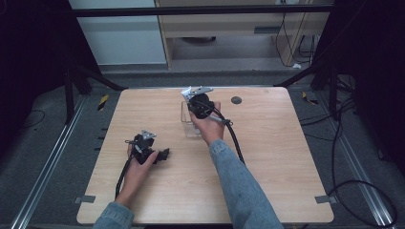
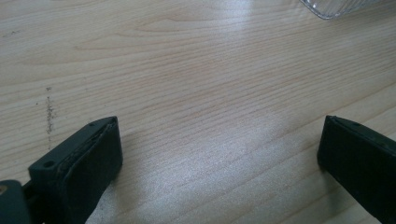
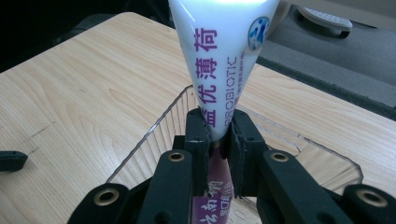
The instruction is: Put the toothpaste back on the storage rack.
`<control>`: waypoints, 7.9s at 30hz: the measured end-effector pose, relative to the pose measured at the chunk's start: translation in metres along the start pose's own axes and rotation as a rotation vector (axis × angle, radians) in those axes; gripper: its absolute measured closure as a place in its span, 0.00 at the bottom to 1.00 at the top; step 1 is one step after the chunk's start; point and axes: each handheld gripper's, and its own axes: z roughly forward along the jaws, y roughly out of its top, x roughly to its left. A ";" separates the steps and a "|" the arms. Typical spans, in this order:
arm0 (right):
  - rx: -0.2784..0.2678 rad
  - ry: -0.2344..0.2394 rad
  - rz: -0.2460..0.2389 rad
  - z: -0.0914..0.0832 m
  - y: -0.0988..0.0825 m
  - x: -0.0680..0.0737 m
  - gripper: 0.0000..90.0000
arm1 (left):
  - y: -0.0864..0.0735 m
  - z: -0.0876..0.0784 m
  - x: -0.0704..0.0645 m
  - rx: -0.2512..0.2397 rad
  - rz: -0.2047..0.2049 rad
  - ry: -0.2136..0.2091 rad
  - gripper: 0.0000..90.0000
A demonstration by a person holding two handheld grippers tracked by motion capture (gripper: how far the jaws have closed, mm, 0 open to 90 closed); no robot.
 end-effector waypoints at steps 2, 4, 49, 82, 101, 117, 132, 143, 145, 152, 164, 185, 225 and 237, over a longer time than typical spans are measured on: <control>0.000 -0.001 -0.002 0.001 0.001 0.000 0.88 | 0.000 0.000 0.000 0.000 -0.001 0.000 0.00; 0.000 -0.003 0.002 0.002 0.001 0.000 0.88 | 0.000 0.000 0.000 0.000 -0.001 0.000 0.00; 0.043 -0.021 0.013 0.021 0.012 0.013 0.86 | 0.000 0.000 0.000 -0.005 -0.003 -0.004 0.00; 0.050 -0.010 0.042 -0.014 0.013 0.000 0.74 | 0.000 0.000 0.000 -0.005 -0.003 -0.004 0.00; 0.010 -0.035 0.067 -0.055 0.010 -0.031 0.72 | 0.000 0.000 0.000 -0.005 -0.004 -0.004 0.00; 0.000 -0.019 0.053 -0.093 0.007 -0.046 0.68 | 0.000 0.000 0.000 -0.004 -0.002 -0.004 0.00; -0.024 0.037 0.068 -0.108 0.003 -0.055 0.43 | 0.000 0.000 0.000 -0.005 -0.003 -0.004 0.00; -0.066 0.032 0.071 -0.120 -0.006 -0.070 0.21 | 0.000 0.000 0.000 -0.004 -0.002 -0.004 0.00; -0.062 0.028 0.061 -0.122 -0.008 -0.073 0.17 | 0.000 0.000 0.000 -0.001 0.001 -0.004 0.00; -0.048 -0.011 0.041 -0.125 -0.015 -0.084 0.11 | 0.000 0.000 0.000 0.000 0.002 -0.004 0.00; -0.033 -0.086 0.062 -0.127 -0.026 -0.098 0.09 | 0.000 0.000 0.000 -0.002 -0.001 -0.004 0.00; 0.014 -0.135 0.031 -0.131 -0.065 -0.120 0.13 | 0.000 0.000 0.000 -0.002 -0.002 -0.004 0.00; 0.159 -0.188 0.111 -0.111 -0.172 -0.160 0.15 | 0.000 0.000 0.000 -0.002 0.000 -0.003 0.00; 0.155 -0.180 0.178 -0.091 -0.186 -0.165 0.15 | 0.000 0.000 0.000 -0.002 0.000 -0.003 0.00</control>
